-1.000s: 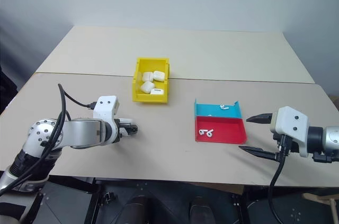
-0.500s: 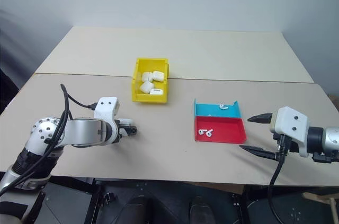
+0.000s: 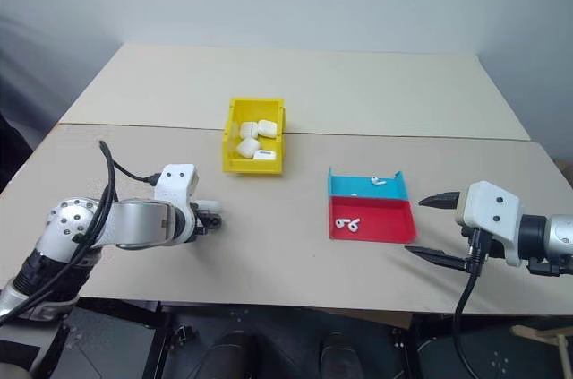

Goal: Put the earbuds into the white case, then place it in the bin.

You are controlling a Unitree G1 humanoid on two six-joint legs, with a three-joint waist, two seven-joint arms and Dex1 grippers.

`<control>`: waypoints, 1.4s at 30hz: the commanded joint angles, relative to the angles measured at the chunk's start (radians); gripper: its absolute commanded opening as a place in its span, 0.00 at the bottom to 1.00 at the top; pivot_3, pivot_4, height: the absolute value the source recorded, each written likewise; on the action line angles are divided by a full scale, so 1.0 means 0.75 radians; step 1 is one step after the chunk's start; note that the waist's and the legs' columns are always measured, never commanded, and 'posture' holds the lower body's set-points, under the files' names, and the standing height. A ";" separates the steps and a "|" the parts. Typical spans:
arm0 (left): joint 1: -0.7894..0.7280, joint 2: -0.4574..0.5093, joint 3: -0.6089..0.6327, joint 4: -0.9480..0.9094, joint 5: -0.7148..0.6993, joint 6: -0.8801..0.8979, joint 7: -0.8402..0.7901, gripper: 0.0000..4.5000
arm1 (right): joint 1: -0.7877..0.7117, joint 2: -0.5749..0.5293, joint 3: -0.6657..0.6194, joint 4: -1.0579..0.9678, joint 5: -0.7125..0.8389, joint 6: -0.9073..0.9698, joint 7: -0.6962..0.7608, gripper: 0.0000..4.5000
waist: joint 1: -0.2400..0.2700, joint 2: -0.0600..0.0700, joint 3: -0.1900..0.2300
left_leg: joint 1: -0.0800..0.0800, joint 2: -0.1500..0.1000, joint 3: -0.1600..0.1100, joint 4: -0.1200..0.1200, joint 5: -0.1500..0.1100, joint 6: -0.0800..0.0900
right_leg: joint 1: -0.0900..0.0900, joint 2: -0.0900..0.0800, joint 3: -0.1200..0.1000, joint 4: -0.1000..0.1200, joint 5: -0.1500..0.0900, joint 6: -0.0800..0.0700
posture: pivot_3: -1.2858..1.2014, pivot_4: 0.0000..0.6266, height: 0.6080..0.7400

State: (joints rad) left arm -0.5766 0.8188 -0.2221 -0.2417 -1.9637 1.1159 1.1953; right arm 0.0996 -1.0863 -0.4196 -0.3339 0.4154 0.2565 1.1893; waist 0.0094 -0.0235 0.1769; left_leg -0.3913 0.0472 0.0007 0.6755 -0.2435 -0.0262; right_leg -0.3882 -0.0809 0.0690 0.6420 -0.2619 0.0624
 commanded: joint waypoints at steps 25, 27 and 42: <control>0.679 -0.447 0.104 -0.010 1.780 -1.855 -2.974 0.62 | -0.909 -0.198 0.864 -0.098 -0.346 0.256 0.142 0.66 | -0.003 0.002 -0.001 | -0.011 0.003 0.001 -0.014 0.006 -0.008 | -0.011 0.003 -0.002 -0.017 0.006 -0.001 | 0.52 0.24 1.00; 0.694 -0.429 0.113 0.022 1.780 -1.872 -3.079 0.62 | -0.936 -0.159 0.936 -0.076 -0.439 0.205 0.145 0.66 | -0.008 0.003 -0.001 | -0.012 0.003 0.001 -0.014 0.006 -0.008 | -0.013 0.003 -0.002 -0.015 0.006 -0.001 | 0.52 0.24 1.00; 0.830 -0.402 0.185 -0.085 1.751 -1.770 -3.196 0.62 | -1.170 0.152 1.212 0.441 -0.843 -0.558 0.230 0.66 | -0.034 0.003 -0.001 | -0.017 0.004 0.001 -0.012 0.006 -0.007 | -0.021 0.003 -0.001 -0.010 0.007 -0.001 | 0.52 0.24 1.00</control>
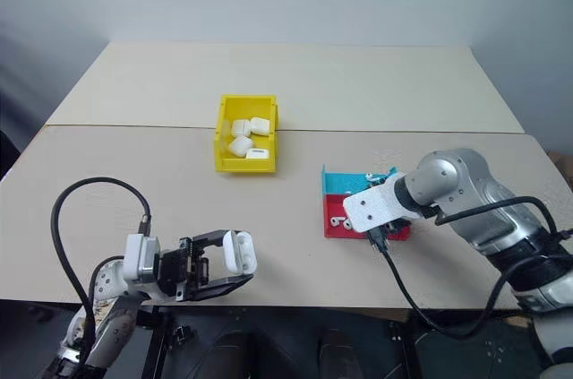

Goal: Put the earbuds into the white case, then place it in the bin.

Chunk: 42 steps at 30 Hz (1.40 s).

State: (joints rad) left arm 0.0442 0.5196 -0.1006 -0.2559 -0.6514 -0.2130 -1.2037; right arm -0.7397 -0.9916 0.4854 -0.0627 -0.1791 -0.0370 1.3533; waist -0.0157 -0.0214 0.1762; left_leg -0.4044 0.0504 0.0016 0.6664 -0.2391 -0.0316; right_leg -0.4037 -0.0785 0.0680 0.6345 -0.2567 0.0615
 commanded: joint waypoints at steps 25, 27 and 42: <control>0.016 0.009 0.058 -0.118 0.061 0.081 0.063 0.62 | -0.158 0.145 0.013 0.304 -0.093 -0.576 0.184 0.47 | 0.000 0.000 0.000 | 0.005 0.000 0.000 0.001 0.000 0.000 | 0.001 0.000 0.001 0.009 -0.001 -0.002 | 0.52 0.24 1.00; 0.013 0.006 0.058 -0.118 0.066 0.085 0.067 0.62 | -0.163 0.157 0.020 0.305 -0.097 -0.579 0.190 0.47 | -0.001 0.000 0.000 | 0.005 0.000 0.000 0.001 0.000 0.000 | 0.001 0.000 0.001 0.009 -0.001 -0.002 | 0.52 0.24 1.00; 0.004 -0.013 0.050 -0.119 0.091 0.083 0.079 0.62 | -0.255 0.230 0.093 0.418 -0.143 -0.655 0.256 0.47 | -0.001 0.000 0.000 | 0.005 0.000 0.001 0.001 0.000 0.000 | 0.001 0.000 0.001 0.009 -0.001 -0.002 | 0.52 0.24 1.00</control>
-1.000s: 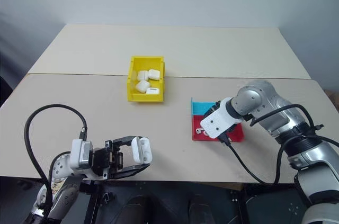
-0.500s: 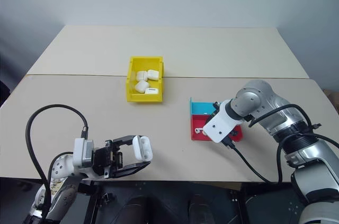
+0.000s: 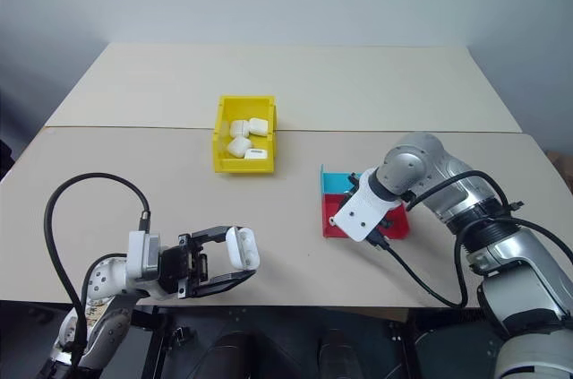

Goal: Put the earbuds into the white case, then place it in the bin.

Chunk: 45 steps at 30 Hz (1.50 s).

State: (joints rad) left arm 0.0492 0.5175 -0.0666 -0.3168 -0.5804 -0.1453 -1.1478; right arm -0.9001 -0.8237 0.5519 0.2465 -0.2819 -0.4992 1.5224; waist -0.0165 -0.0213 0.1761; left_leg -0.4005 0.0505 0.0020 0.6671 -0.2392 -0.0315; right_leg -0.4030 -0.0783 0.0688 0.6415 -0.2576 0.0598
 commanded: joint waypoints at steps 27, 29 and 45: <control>0.017 -0.034 0.001 -0.050 0.055 -0.020 0.039 0.62 | -0.109 0.046 0.082 0.132 0.000 -0.179 0.078 0.47 | -0.001 0.000 0.000 | 0.000 0.000 0.000 0.000 0.000 0.000 | 0.000 0.000 0.000 0.000 0.000 0.000 | 0.52 0.24 1.00; 0.019 -0.033 0.002 -0.051 0.057 -0.018 0.042 0.62 | -0.113 0.050 0.085 0.141 -0.004 -0.182 0.076 0.47 | -0.001 0.000 0.000 | 0.001 0.000 0.000 0.000 0.000 0.000 | 0.000 0.000 0.000 0.000 0.000 0.000 | 0.52 0.24 1.00; 0.025 -0.028 -0.002 -0.055 0.075 -0.017 0.058 0.62 | -0.113 0.053 0.085 0.154 -0.008 -0.195 0.074 0.28 | -0.001 0.000 0.000 | 0.001 0.000 0.000 0.000 0.000 0.000 | 0.000 0.000 0.000 0.001 0.000 0.000 | 0.52 0.24 1.00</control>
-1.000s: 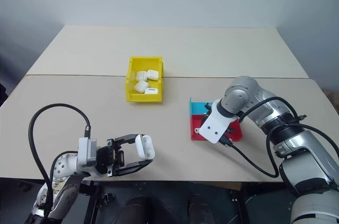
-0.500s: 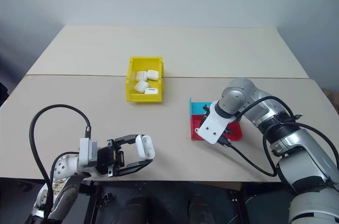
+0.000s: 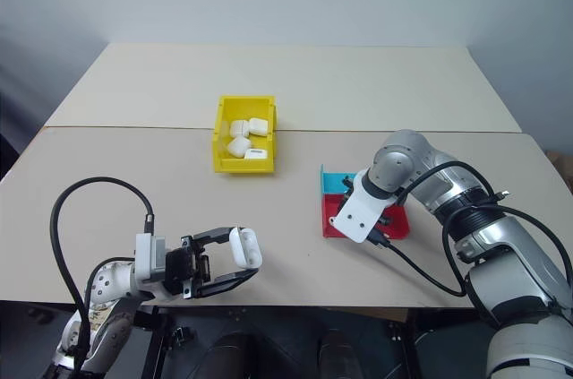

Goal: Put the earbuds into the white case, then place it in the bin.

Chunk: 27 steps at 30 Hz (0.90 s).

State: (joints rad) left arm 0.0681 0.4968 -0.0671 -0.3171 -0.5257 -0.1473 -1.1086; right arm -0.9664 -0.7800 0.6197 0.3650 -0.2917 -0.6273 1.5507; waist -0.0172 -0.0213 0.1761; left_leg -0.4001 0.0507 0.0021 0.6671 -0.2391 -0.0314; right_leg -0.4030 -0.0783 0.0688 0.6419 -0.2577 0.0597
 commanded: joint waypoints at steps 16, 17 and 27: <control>-0.019 -0.018 -0.001 -0.040 0.013 -0.025 0.004 0.62 | -0.005 -0.020 -0.010 -0.023 0.012 -0.016 0.040 0.28 | 0.000 0.000 0.000 | 0.000 0.000 0.000 0.000 0.000 0.000 | 0.000 0.000 0.000 0.000 0.000 0.000 | 0.52 0.24 1.00; -0.020 -0.019 -0.002 -0.039 0.014 -0.025 0.004 0.62 | -0.004 -0.021 -0.011 -0.025 0.014 -0.016 0.040 0.28 | 0.000 0.000 0.000 | 0.000 0.000 0.000 0.000 0.000 0.000 | 0.000 0.000 0.000 0.000 0.000 0.000 | 0.52 0.24 1.00; -0.033 -0.021 0.008 -0.032 0.003 -0.029 -0.006 0.62 | 0.046 -0.078 -0.077 -0.124 0.074 0.075 0.030 0.28 | 0.002 0.000 0.000 | 0.000 0.000 0.000 0.000 0.000 0.000 | 0.000 0.000 0.000 0.000 0.000 0.000 | 0.52 0.24 1.00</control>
State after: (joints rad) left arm 0.0531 0.4829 -0.0672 -0.3170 -0.5114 -0.1501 -1.1110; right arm -0.9335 -0.8181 0.6094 0.3195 -0.2804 -0.6017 1.5504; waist -0.0155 -0.0212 0.1761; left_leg -0.4002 0.0506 0.0020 0.6671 -0.2392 -0.0314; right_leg -0.4030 -0.0783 0.0688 0.6419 -0.2577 0.0597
